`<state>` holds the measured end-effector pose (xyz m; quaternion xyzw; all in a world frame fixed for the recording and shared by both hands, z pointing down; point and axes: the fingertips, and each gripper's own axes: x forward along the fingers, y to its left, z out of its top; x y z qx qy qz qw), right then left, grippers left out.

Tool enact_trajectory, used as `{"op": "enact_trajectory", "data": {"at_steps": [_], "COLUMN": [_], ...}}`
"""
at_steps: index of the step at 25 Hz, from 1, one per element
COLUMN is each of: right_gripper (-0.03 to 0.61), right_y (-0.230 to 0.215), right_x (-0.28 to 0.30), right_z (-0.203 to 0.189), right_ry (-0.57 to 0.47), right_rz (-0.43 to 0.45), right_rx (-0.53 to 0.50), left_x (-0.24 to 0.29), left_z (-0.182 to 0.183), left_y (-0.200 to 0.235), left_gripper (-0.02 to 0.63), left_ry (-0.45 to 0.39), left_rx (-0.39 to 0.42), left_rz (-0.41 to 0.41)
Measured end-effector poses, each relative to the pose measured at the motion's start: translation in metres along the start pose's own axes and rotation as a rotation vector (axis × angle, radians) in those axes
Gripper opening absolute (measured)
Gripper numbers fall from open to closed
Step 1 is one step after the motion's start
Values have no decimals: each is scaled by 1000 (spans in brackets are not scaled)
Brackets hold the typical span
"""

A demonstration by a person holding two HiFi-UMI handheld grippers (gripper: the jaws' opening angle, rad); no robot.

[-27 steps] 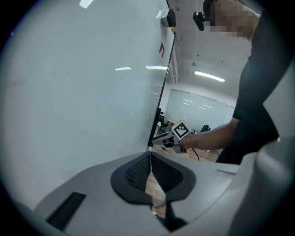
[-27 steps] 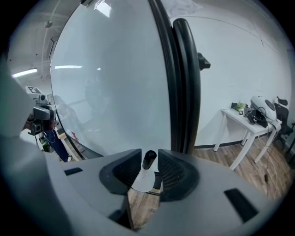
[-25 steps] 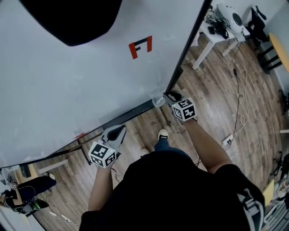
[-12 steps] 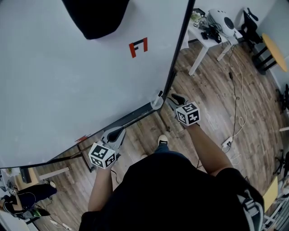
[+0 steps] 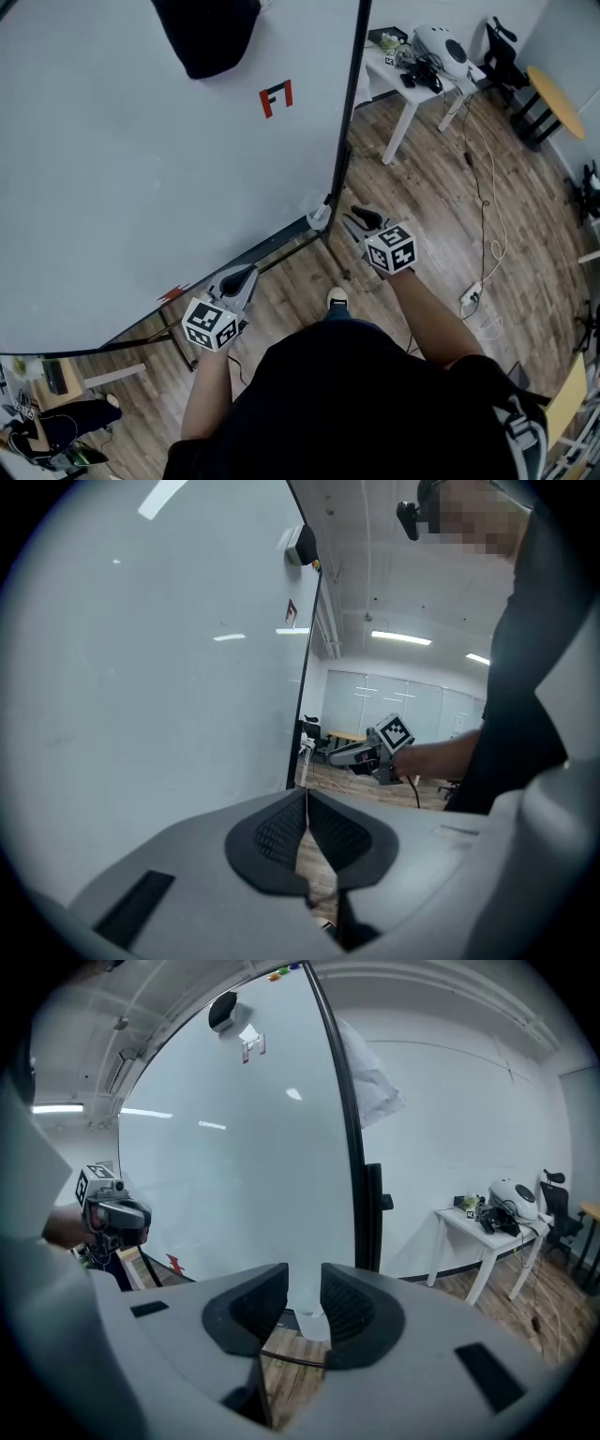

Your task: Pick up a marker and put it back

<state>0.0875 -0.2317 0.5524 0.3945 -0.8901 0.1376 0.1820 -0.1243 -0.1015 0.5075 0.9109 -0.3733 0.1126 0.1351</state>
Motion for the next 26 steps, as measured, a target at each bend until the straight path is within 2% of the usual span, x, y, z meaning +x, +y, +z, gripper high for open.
{"op": "enact_trajectory", "data": {"at_steps": [14,26], "right_gripper": [49,17], "right_y": [44,62], "right_x": [-38,-48], "right_z": [-11,-25], "right_ry": [-14,-9], "right_rz": [14,17], "right_rx": [-5,6], "left_x": [-26,-45], "left_z": [4,-6], "left_y": [-18,-22], "left_gripper": [14,14], "left_ry": [-28,-44], "left_rx": [27,20], "left_rz": [-30,-16]}}
